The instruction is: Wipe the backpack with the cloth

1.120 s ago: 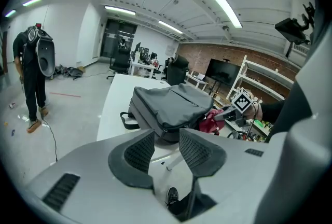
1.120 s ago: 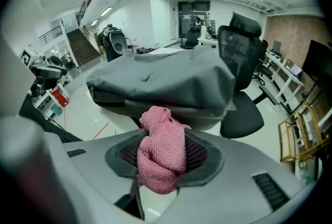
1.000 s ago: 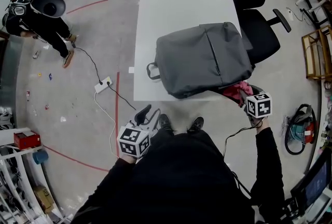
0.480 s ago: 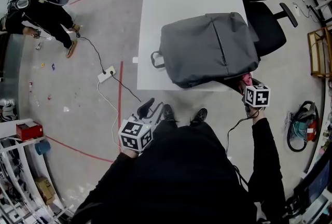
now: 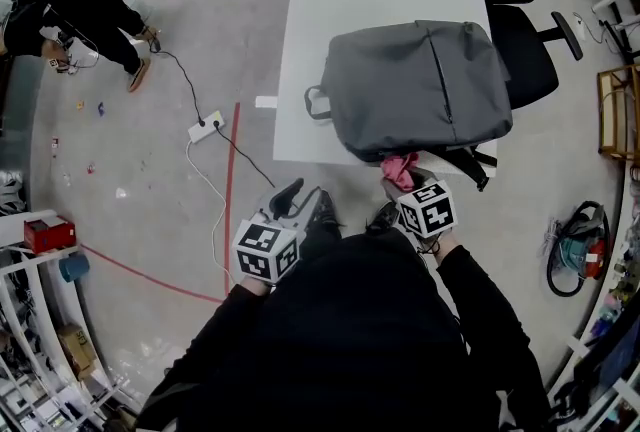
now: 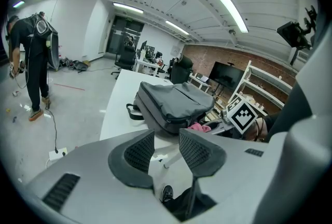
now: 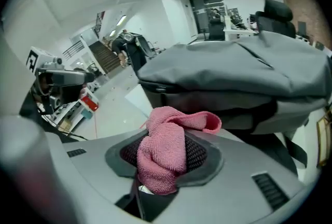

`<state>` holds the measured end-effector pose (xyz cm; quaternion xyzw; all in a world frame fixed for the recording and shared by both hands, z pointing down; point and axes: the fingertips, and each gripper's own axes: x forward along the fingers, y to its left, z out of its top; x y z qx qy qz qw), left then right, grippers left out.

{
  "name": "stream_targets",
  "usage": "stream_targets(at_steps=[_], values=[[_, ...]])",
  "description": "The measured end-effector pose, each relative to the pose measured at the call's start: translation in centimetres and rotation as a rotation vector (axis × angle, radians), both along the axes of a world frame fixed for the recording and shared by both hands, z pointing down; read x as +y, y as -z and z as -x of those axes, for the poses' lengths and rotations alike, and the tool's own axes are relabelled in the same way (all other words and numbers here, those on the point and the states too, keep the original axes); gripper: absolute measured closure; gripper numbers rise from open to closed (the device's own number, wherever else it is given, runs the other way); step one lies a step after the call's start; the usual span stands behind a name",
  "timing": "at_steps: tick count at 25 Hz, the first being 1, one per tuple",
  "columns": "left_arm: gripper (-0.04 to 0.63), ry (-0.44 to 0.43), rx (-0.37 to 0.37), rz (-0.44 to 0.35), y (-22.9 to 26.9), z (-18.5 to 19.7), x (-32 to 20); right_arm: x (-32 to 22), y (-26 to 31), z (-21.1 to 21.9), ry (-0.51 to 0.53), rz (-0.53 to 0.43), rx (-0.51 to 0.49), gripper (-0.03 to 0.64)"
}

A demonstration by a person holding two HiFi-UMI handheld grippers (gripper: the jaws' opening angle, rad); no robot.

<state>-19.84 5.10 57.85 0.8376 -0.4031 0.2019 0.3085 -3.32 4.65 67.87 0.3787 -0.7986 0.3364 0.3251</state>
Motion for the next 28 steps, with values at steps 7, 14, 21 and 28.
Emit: stream_targets(at_steps=[7, 14, 21, 28], values=[[0.436, 0.009, -0.004, 0.008, -0.3, 1.3, 0.0, 0.2, 1.7, 6.7, 0.142, -0.043, -0.051, 0.456], [0.436, -0.016, -0.005, 0.014, -0.5, 0.7, 0.0, -2.5, 1.5, -3.3, -0.120, -0.044, -0.001, 0.456], [0.436, -0.066, 0.003, 0.012, -0.8, -0.8, 0.1, -2.7, 2.7, -12.5, -0.348, -0.065, 0.031, 0.456], [0.436, -0.066, 0.021, 0.016, -1.0, 1.4, -0.8, -3.0, 1.8, -4.4, -0.254, -0.039, 0.017, 0.456]])
